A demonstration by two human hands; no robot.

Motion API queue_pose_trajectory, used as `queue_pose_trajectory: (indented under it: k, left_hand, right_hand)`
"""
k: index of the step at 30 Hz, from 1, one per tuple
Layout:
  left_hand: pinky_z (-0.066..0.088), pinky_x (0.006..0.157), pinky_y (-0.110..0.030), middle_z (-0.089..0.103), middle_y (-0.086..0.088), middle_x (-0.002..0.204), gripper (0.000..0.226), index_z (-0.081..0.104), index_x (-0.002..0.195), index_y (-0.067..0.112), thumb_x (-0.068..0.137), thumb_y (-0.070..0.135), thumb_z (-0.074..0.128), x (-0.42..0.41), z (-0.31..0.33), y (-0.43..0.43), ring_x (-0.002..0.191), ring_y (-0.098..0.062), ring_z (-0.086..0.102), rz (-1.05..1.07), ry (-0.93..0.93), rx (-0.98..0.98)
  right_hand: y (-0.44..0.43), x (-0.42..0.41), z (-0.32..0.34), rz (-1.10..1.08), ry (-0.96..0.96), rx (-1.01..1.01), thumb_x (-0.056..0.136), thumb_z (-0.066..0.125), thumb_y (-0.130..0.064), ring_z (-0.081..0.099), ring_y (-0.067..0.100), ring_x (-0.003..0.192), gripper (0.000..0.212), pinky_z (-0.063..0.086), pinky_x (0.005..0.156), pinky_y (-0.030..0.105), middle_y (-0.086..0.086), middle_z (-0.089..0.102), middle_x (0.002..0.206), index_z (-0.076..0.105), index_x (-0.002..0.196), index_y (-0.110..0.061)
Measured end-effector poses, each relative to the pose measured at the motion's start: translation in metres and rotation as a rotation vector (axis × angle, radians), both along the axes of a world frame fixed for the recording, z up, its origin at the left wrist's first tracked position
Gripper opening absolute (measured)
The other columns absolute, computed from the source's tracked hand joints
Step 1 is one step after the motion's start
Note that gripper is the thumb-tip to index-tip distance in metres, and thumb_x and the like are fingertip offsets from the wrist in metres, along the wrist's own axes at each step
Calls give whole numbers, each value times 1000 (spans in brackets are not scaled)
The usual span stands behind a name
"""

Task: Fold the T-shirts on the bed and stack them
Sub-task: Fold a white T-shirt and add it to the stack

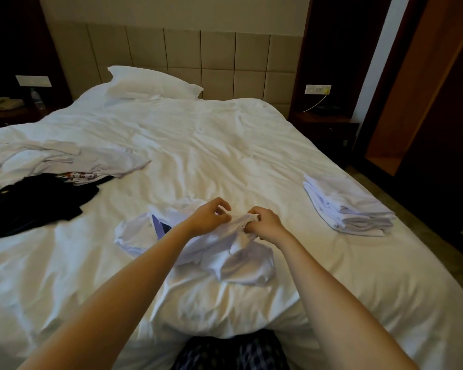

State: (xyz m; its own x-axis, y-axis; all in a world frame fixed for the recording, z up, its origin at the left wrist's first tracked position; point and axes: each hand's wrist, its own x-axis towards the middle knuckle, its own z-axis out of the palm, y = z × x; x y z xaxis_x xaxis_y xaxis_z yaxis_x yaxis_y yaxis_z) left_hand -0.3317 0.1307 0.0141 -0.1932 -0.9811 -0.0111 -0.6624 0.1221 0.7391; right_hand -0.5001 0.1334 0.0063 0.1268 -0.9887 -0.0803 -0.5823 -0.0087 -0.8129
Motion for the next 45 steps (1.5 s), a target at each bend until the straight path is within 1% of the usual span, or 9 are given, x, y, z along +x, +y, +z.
queue_pose_trajectory:
  k: [4, 10, 15, 21, 25, 28, 33, 40, 45]
  left_hand:
    - [42, 96, -36, 53, -12, 123, 34, 49, 122, 11, 89, 7, 53, 24, -18, 6, 107, -26, 53, 50, -282, 2]
    - [46, 86, -40, 49, -13, 123, 46, 46, 120, 12, 77, -2, 56, 51, -21, 11, 109, -32, 51, 242, -402, 60]
    - [35, 96, -40, 42, -15, 130, 60, 33, 131, 8, 83, 24, 66, 65, -25, 17, 120, -35, 43, 347, -579, 120]
    - [28, 105, -41, 35, -12, 139, 89, 9, 146, 13, 80, 33, 65, 80, -44, 27, 130, -33, 34, 386, -739, 167]
    - [36, 101, -38, 47, -10, 135, 72, 22, 144, 12, 86, 31, 61, 99, -43, 23, 124, -30, 44, 437, -551, 262]
    - [43, 85, -31, 63, -6, 111, 29, 60, 113, 14, 90, 31, 53, 110, -39, 21, 100, -24, 55, 421, -564, 197]
    - [32, 72, -28, 50, -3, 88, 32, 56, 88, 7, 95, 37, 46, 114, -38, 18, 87, -24, 47, 455, -318, 110]
    - [18, 53, -24, 21, 0, 59, 39, 20, 58, 17, 86, 1, 42, 98, -40, 22, 58, -13, 16, 129, -280, 82]
    - [20, 56, -23, 21, 2, 58, 38, 20, 56, 18, 81, -3, 39, 85, -41, 30, 58, -12, 15, -74, -300, 159]
  right_hand:
    - [-1, -9, 0, -314, 37, -65, 90, 51, -18, 57, 29, 95, 3, 41, 71, 29, 5, 60, 97, 54, 87, -17]
    - [-1, -25, -7, -603, 169, 36, 91, 49, -7, 49, 34, 115, 35, 44, 88, 38, 17, 44, 131, 48, 126, -8]
    - [6, -1, -5, -224, 390, -257, 83, 50, -2, 47, 30, 112, 34, 42, 89, 36, 10, 43, 124, 51, 115, -14]
    - [9, 65, -23, 253, 694, -340, 91, 53, -25, 39, 29, 122, 50, 33, 96, 35, 8, 37, 137, 37, 138, -22]
    - [7, 78, -31, 115, 790, -293, 96, 44, -23, 39, 29, 122, 37, 33, 98, 36, 8, 40, 135, 44, 133, -19]
    - [5, 72, -23, -41, 539, -289, 98, 36, -15, 50, 30, 114, 28, 37, 92, 34, 11, 54, 124, 54, 119, -11]
    - [-5, 48, 7, -472, 76, -167, 99, 31, -13, 53, 37, 116, 31, 40, 90, 37, 23, 55, 126, 44, 125, -3]
    - [-7, 21, 12, -271, 943, 171, 92, 50, -20, 49, 28, 121, 40, 38, 97, 37, 11, 49, 133, 48, 131, -11]
    - [-12, 61, 0, 143, 757, -177, 91, 47, -19, 39, 31, 127, 49, 31, 102, 44, 11, 38, 140, 35, 137, -14]
